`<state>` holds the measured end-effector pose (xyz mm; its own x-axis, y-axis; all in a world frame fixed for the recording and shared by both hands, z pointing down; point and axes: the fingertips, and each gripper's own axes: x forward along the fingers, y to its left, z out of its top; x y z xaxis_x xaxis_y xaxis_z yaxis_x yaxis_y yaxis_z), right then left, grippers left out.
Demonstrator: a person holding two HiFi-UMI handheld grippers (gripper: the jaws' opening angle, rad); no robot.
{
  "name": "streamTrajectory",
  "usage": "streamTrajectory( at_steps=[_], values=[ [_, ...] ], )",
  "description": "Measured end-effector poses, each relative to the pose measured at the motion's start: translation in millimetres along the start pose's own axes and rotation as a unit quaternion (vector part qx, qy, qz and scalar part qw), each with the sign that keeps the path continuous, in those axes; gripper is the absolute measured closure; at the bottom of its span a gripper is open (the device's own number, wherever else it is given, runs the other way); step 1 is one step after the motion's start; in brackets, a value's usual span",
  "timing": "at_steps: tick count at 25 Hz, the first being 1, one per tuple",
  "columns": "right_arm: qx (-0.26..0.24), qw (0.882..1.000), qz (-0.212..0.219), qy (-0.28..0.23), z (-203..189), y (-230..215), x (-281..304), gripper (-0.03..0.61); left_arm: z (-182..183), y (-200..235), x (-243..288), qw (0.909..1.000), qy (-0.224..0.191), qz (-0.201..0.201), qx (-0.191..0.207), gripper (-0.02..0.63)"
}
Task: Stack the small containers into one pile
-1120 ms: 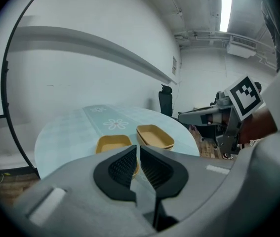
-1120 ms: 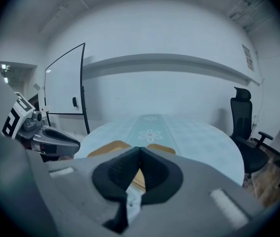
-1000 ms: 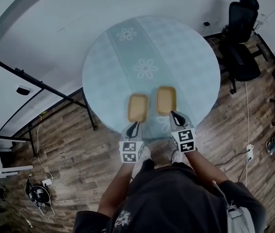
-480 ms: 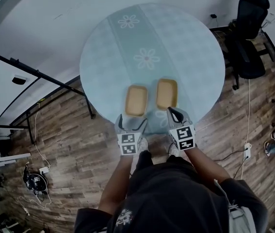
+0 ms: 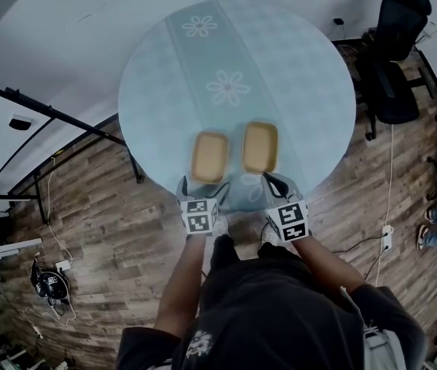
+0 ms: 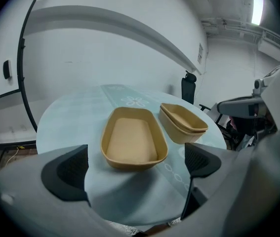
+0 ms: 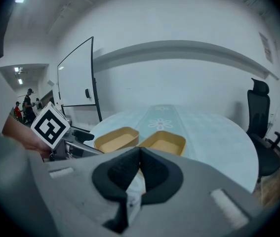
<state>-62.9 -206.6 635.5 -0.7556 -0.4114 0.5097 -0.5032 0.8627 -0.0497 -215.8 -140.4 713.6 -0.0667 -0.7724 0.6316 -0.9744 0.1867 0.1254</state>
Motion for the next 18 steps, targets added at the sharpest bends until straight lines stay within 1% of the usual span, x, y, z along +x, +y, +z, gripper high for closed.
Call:
streamTrajectory(
  at_steps=[6,10,14,18],
  values=[
    [-0.026,1.000,0.009,0.001,-2.4,2.3,0.1,0.577,-3.2,-0.2,11.6,0.9998,0.011,0.010,0.011,0.015],
    [-0.029,0.999,0.017,0.002,-5.1,3.1,0.9,0.577,-4.6,1.8,19.1,0.9996,0.020,0.019,0.012,0.015],
    [-0.030,0.999,0.022,0.006,-7.4,-0.1,2.2,0.577,-1.9,4.7,25.1,0.9995,0.023,0.020,0.008,0.015],
    [-0.029,0.999,0.024,0.012,-12.1,-5.7,3.2,0.577,-1.3,6.0,31.5,0.9990,0.036,0.023,0.010,0.018]
  ],
)
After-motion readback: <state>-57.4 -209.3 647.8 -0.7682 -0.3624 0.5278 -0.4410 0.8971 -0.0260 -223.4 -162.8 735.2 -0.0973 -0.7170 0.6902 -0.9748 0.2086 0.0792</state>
